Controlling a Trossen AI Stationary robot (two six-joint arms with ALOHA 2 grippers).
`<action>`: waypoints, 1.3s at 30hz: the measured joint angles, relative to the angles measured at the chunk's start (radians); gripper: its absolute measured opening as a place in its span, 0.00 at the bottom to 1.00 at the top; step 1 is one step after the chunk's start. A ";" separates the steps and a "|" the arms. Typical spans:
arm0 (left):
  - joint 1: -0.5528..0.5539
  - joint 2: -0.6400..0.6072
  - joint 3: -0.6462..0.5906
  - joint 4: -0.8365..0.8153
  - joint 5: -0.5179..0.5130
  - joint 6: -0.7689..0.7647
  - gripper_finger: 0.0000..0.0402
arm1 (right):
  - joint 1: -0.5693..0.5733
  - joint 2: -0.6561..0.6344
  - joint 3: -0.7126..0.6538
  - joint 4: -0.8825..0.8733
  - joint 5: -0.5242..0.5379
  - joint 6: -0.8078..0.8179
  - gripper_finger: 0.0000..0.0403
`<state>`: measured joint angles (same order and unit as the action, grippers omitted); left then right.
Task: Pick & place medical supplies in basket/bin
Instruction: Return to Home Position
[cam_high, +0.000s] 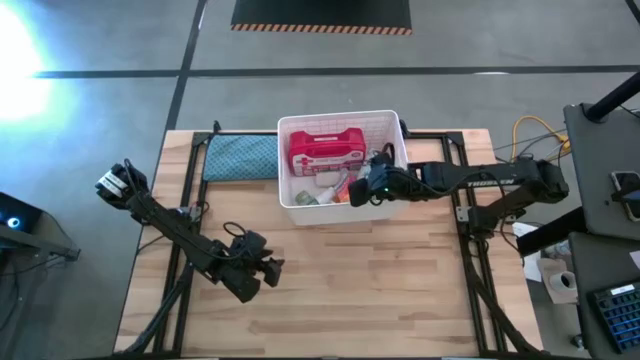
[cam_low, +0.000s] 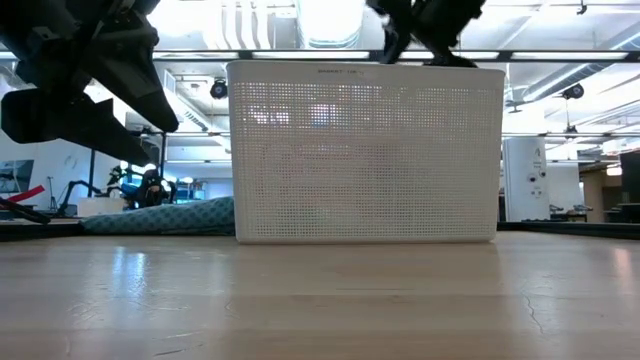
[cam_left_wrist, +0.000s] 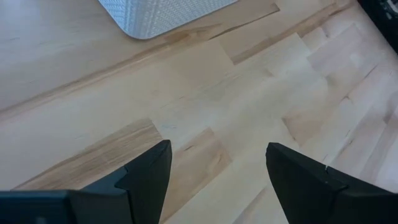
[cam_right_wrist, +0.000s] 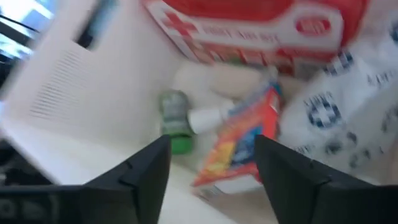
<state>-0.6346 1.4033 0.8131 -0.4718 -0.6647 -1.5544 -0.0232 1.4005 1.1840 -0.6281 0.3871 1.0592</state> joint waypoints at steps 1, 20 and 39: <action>0.000 0.000 0.000 0.001 0.000 0.000 0.60 | 0.011 -0.005 0.005 0.018 0.019 -0.016 0.56; 0.000 -0.040 0.000 0.095 0.057 0.199 0.60 | 0.232 -0.125 0.216 0.100 0.095 -0.526 0.65; 0.068 -0.397 -0.157 0.629 0.239 0.820 0.60 | 0.344 -0.135 0.197 0.128 -0.225 -0.563 0.65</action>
<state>-0.5662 1.0060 0.6565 0.1570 -0.4258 -0.7342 0.3212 1.2651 1.3815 -0.5000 0.1618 0.4962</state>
